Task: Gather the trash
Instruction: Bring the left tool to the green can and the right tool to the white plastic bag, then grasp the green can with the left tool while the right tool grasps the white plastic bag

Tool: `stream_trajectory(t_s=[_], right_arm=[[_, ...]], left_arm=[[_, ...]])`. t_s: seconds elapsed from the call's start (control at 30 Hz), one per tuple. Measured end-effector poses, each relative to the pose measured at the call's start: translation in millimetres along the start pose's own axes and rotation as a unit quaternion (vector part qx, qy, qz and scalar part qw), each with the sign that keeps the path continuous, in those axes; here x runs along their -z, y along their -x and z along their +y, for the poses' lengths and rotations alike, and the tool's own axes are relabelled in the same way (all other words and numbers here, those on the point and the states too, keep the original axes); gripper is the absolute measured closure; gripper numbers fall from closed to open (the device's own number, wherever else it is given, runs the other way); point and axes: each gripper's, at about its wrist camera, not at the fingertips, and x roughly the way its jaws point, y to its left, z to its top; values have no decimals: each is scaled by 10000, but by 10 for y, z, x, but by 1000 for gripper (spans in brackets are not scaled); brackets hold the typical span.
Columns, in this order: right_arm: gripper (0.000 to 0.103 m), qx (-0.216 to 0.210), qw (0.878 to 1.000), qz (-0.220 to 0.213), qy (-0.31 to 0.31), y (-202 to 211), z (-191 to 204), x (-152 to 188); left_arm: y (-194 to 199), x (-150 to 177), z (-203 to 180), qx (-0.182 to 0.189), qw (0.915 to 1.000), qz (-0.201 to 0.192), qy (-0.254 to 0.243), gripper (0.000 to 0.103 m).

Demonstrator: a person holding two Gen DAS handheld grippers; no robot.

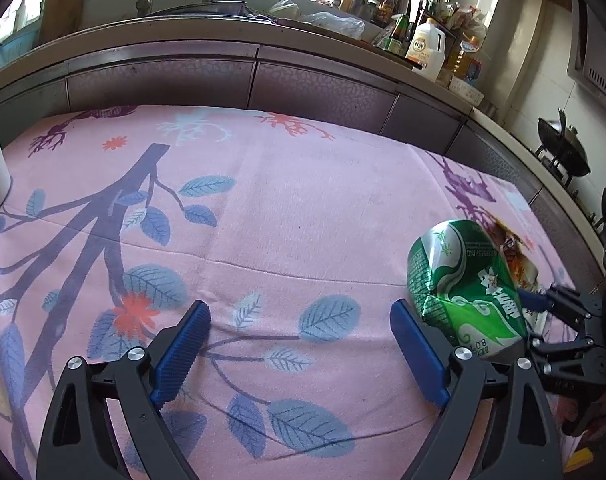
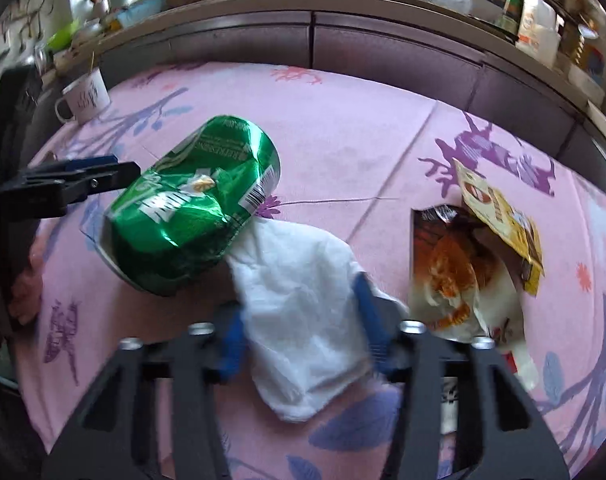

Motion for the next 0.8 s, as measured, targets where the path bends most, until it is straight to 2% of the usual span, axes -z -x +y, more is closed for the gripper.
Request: stream_trajectory(t_s=[0.03, 0.07, 0.27, 0.3, 0.37, 0.4, 0.53, 0.7, 0.8], right_arm=[[90, -77, 9999, -33, -143, 34, -26, 33], [93, -108, 9996, -65, -245, 56, -35, 62], [94, -61, 9933, -484, -1051, 421, -82, 474], [90, -21, 9911, -563, -1208, 506, -102, 552], [72, 160, 9870, -657, -1454, 634, -131, 709], [57, 271, 9850, -695, -1558, 710, -130, 807], [41, 466, 9819, -758, -1671, 904, -55, 1080], [40, 563, 9813, -905, -1603, 1034, 99, 1206], [41, 435, 9797, -1075, -1633, 1088, 135, 1190]], left_arm=[[-1, -3, 1, 11, 10000, -3, 10, 12], [-1, -3, -4, 6, 10000, -1, 9, 12], [5, -11, 1, 95, 10000, 12, 15, 12], [3, -16, 10, 151, 9999, 17, 28, 12], [10, -24, 32, 311, 9995, 54, 51, 11], [9, -29, 31, 404, 9991, 91, 50, 11], [2, -42, -24, 822, 9961, 303, 97, 10], [6, -88, -116, 1098, 9926, 448, 243, 10], [16, -143, -196, 1370, 9885, 551, 324, 10]])
